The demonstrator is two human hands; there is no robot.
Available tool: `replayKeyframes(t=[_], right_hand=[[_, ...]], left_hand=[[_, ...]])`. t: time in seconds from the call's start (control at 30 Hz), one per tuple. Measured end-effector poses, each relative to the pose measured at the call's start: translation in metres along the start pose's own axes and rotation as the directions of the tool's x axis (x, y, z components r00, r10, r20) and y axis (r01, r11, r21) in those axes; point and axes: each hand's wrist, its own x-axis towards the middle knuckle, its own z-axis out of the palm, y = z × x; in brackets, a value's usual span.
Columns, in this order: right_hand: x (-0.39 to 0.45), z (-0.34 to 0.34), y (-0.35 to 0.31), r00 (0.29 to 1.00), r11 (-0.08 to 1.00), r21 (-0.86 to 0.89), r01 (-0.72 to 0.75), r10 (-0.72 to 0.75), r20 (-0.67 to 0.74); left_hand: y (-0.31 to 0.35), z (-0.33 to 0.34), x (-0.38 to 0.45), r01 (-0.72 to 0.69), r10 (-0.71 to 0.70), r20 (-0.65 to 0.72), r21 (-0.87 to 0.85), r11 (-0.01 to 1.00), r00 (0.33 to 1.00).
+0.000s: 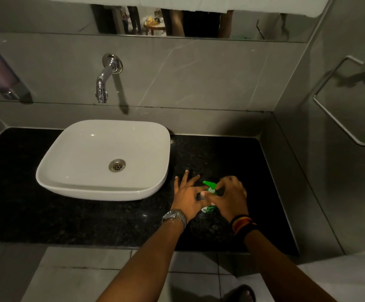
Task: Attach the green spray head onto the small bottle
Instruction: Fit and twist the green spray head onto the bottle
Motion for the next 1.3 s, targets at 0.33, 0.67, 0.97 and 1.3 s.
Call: replayKeyframes(t=[0.33, 0.67, 0.97, 1.3], right_hand=[[-0.002, -0.001, 0.002, 1.000, 1.000, 0.016, -0.027, 0.027, -0.004], [-0.003, 0.003, 0.002, 0.997, 0.994, 0.072, -0.082, 0.081, 0.009], [-0.001, 0.000, 0.010, 0.996, 0.982, 0.176, -0.075, 0.064, 0.070], [-0.001, 0.000, 0.005, 0.998, 0.998, 0.054, -0.040, 0.038, 0.045]], left_hand=[[-0.004, 0.006, 0.000, 0.013, -0.013, -0.009, 0.028, 1.000, 1.000], [-0.003, 0.006, -0.002, 0.016, -0.015, -0.035, 0.002, 1.000, 0.999], [-0.005, 0.008, -0.002, 0.005, -0.004, -0.030, 0.006, 1.000, 1.000], [-0.003, 0.009, -0.002, 0.028, -0.028, -0.031, 0.005, 1.000, 0.999]])
